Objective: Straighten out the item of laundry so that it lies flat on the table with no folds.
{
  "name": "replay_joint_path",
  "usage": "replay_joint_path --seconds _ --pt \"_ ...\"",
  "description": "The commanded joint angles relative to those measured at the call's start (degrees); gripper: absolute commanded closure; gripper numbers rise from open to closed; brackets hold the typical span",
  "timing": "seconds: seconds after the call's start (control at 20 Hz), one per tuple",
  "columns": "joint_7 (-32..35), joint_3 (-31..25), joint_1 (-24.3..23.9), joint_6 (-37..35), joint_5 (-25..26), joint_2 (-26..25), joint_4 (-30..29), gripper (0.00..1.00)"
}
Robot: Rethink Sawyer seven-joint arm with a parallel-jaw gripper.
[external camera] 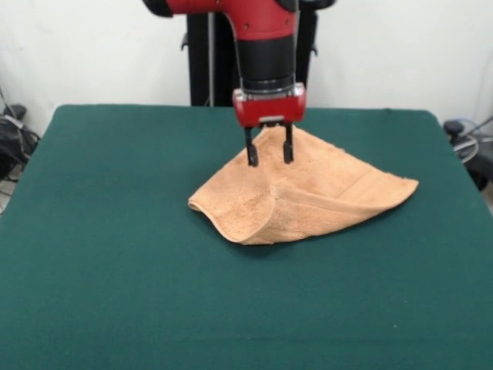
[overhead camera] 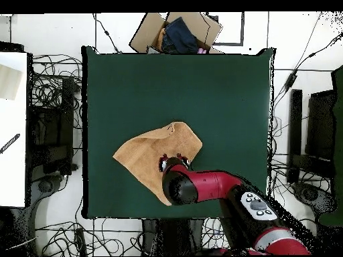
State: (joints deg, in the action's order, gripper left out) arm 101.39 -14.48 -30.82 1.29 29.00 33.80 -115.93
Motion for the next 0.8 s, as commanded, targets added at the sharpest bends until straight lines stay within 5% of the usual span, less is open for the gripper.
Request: replay_joint_path --seconds 0.05,0.8 --pt "4.42 -5.38 0.03 0.03 0.56 -9.30 7.23 0.00" --pt "5.62 -7.51 -2.18 8.99 3.88 -19.95 12.45 0.00"
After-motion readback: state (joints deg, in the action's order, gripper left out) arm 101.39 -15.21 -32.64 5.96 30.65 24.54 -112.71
